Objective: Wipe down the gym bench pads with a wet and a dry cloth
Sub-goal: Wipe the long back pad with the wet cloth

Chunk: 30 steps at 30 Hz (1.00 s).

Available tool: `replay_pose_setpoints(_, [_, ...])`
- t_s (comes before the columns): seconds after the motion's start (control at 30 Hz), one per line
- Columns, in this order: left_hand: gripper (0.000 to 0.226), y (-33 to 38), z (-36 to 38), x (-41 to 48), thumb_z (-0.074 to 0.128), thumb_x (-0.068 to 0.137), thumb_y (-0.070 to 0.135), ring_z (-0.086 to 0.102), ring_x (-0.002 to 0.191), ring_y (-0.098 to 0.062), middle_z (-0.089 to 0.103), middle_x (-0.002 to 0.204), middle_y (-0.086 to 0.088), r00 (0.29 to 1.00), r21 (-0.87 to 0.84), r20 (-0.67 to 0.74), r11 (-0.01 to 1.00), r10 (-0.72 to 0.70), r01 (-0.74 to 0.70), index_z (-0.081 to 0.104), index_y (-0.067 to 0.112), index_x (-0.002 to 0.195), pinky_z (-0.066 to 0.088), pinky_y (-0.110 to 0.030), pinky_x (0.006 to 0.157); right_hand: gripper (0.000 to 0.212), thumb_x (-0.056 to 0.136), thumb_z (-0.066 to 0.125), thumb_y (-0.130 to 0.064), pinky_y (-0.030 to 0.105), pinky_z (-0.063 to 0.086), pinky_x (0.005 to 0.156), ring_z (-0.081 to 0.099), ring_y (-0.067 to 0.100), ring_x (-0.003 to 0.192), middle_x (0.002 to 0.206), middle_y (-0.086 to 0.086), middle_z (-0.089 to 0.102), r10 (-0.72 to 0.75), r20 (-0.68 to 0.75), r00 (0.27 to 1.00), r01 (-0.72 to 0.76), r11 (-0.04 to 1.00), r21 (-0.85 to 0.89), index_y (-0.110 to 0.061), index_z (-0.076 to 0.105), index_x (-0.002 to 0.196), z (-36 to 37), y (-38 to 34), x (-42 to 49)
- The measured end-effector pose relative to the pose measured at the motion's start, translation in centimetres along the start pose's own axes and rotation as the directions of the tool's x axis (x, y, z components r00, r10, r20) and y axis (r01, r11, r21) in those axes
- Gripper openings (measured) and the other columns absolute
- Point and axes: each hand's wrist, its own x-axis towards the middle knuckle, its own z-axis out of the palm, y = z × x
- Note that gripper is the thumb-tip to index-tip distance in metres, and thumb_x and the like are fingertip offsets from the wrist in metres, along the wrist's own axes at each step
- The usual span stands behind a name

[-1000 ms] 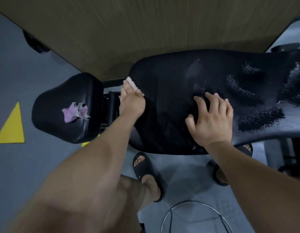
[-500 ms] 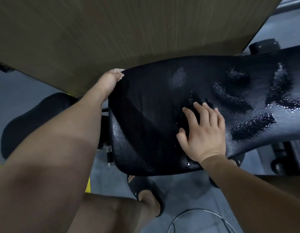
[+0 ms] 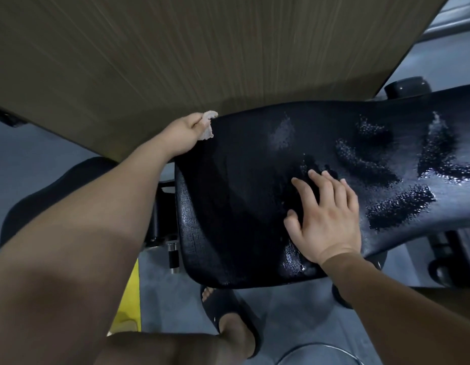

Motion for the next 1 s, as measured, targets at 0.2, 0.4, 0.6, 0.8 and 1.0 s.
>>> replay_pose_setpoints(0.2, [0.035, 6.6, 1.6, 3.6, 0.038, 0.106, 0.020, 0.051, 0.126, -0.031, 0.056, 0.140, -0.011, 0.989, 0.161, 0.122, 0.985, -0.080, 0.060, 0.061, 0.012, 0.131, 0.037, -0.037, 0.106, 0.063, 0.080, 0.055, -0.044, 0.051, 0.024, 0.121, 0.039, 0.031, 0.142, 0.148, 0.009, 0.051, 0.003, 0.001, 1.000, -0.003, 1.000, 0.004, -0.022, 0.059, 0.139, 0.1, 0.2, 0.1])
replay_pose_setpoints(0.4, [0.042, 8.5, 3.8, 2.0, 0.023, 0.108, 0.048, 0.053, 0.108, -0.016, 0.059, 0.115, 0.010, 0.968, 0.341, 0.119, 0.907, 0.221, -0.249, 0.059, 0.028, 0.116, 0.038, -0.035, 0.088, 0.063, 0.079, 0.057, -0.043, 0.051, 0.025, 0.121, 0.041, 0.032, 0.142, 0.148, 0.009, 0.051, 0.006, 0.003, 1.000, -0.006, 1.000, 0.011, -0.022, 0.060, 0.139, 0.1, 0.3, 0.2])
replay_pose_setpoints(0.6, [0.038, 5.2, 1.8, 3.3, 0.029, 0.107, 0.041, 0.054, 0.111, -0.025, 0.061, 0.119, -0.002, 0.997, 0.294, 0.075, 0.955, 0.008, -0.030, 0.062, 0.023, 0.102, 0.040, -0.037, 0.096, 0.062, 0.081, 0.054, -0.043, 0.050, 0.024, 0.122, 0.040, 0.031, 0.143, 0.149, 0.010, 0.051, 0.014, 0.001, 1.000, -0.014, 0.999, 0.039, -0.021, 0.059, 0.140, 0.2, 0.5, 0.1])
replay_pose_setpoints(0.8, [0.037, 12.2, 7.0, 4.7, 0.024, 0.103, 0.044, 0.054, 0.104, -0.019, 0.064, 0.116, 0.006, 0.968, 0.386, 0.121, 0.888, 0.221, -0.251, 0.058, 0.032, 0.091, 0.040, -0.036, 0.091, 0.064, 0.081, 0.055, -0.043, 0.051, 0.023, 0.122, 0.040, 0.032, 0.144, 0.150, 0.010, 0.050, 0.008, 0.009, 1.000, -0.009, 0.998, 0.060, -0.021, 0.059, 0.140, 0.1, 0.6, 0.1])
replay_pose_setpoints(1.0, [0.046, 8.7, 4.3, 2.8, 0.025, 0.106, 0.055, 0.054, 0.111, -0.019, 0.060, 0.122, 0.003, 0.960, 0.338, 0.136, 0.899, 0.245, -0.278, 0.058, 0.030, 0.126, 0.043, -0.038, 0.095, 0.063, 0.081, 0.054, -0.042, 0.051, 0.022, 0.123, 0.040, 0.033, 0.144, 0.150, 0.011, 0.050, 0.004, 0.014, 1.000, -0.005, 0.997, 0.074, -0.021, 0.059, 0.140, 0.1, 0.7, 0.2])
